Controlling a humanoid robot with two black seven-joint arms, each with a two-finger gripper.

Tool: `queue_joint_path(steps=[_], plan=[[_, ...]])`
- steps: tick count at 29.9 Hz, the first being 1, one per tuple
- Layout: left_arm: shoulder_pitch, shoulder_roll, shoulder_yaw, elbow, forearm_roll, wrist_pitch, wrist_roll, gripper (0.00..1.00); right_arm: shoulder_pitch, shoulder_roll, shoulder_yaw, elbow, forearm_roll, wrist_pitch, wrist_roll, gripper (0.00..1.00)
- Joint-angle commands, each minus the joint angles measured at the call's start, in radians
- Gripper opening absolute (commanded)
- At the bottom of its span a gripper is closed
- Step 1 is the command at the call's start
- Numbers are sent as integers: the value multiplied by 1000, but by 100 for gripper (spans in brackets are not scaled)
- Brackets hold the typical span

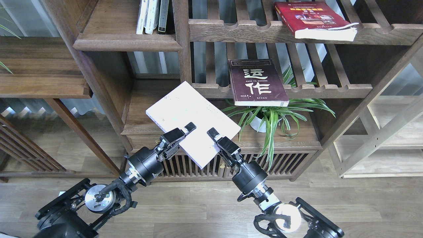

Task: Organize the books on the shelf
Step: 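Hold the white book with both grippers and rotate it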

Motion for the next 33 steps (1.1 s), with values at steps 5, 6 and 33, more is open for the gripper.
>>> queue_joint_path(steps=[5,6,33], plan=[[20,0,-8,2,-14,0,-4,7,-6,0,2,-12,1,0,2,4],[25,0,-10,2,-23,0,-4,7,-6,0,2,-17,1,0,4,5],[31,19,2,-35,-19,0,12,29,-31,0,5,-46,1,0,1,6]])
